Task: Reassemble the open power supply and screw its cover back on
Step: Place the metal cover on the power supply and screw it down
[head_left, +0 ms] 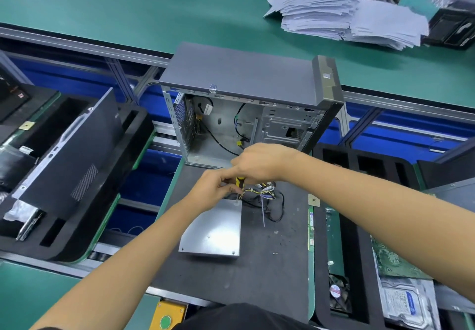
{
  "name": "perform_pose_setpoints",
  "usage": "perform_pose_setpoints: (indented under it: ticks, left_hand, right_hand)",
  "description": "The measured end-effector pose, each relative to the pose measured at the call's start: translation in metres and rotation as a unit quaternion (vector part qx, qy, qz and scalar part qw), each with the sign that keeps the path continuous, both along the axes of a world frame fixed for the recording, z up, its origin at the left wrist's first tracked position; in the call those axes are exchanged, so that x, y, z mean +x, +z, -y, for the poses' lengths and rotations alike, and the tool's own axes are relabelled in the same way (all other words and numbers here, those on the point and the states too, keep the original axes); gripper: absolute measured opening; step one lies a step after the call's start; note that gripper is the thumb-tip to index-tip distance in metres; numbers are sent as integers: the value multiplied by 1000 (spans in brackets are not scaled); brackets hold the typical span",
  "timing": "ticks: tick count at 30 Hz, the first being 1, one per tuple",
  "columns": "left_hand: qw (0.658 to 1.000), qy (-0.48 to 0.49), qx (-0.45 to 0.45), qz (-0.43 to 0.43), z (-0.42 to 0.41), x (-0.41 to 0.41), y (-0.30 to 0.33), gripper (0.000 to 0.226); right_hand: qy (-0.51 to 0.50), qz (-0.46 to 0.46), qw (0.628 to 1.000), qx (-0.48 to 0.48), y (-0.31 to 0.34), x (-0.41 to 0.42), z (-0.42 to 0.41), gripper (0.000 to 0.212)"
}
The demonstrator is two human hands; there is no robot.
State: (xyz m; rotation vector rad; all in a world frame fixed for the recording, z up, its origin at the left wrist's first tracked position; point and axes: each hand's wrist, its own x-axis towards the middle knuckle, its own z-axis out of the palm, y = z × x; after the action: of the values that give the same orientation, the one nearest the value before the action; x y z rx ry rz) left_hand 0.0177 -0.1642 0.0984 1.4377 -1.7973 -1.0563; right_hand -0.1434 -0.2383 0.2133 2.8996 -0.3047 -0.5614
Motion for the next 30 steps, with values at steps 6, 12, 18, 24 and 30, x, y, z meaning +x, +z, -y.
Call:
perform_pose_setpoints:
  ticks: [6,12,18,24,30]
  left_hand:
    - [999,19,44,-18,1,-1,8,47]
    - [998,37,36,-28,3,-11,-4,37]
    - [993,-4,106,-60,4,-4,-2,34]
    - [996,67,59,24,5,-5,-1,41]
    - [996,83,3,18,-3,-14,-9,29]
  right_hand:
    - [-75,18,994,-72,-9,0,-8,27]
    - [-136,26,989,-42,-15,-5,-9,32]
    - [-47,41,998,18,-11,-6,-6,25]
    - [-167,73,982,47,-23,-5,-3,27]
    - [-230,79,966,90,-26,-4,-3,11]
